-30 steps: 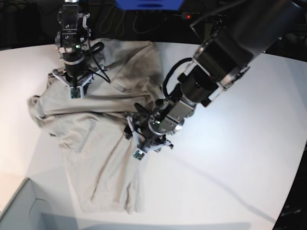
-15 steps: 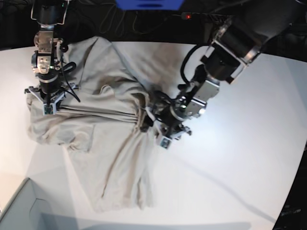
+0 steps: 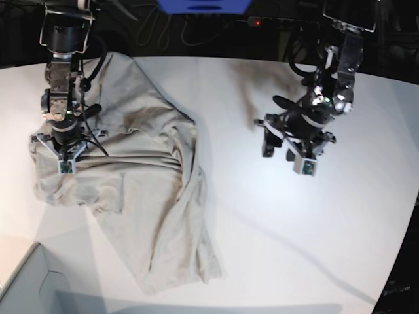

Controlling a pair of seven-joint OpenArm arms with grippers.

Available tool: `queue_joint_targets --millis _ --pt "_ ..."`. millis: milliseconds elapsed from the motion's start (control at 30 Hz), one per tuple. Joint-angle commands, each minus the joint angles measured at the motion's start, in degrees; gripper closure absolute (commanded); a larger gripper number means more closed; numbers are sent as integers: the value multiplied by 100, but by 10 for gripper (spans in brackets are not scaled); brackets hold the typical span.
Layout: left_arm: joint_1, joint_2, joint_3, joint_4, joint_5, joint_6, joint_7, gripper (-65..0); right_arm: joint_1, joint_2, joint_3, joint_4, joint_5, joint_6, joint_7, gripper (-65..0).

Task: Layout the t-shirt on the table in an organized manner, then fold the t-shirt properly
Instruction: 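Pull the grasped fold with the left gripper back toward its arm base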

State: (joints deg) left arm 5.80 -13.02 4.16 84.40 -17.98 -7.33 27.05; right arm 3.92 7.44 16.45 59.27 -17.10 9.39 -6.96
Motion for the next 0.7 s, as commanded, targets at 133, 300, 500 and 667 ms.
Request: queue_joint_targets --millis 133,300,500,667 --pt "-391 357 54 268 -35 -54 -63 -332 52 87 30 355 18 -2 68 0" --pt "-1323 1007 581 -269 18 -10 -89 -333 -221 95 30 970 18 -2 68 -46" --pt "-2492 1631 1294 -1781 18 562 -116 -340 -687 69 21 1770 18 -2 68 -237" --pt "-3178 2088 1408 -3337 18 922 -116 -468 -995 69 21 2210 18 -2 68 -291"
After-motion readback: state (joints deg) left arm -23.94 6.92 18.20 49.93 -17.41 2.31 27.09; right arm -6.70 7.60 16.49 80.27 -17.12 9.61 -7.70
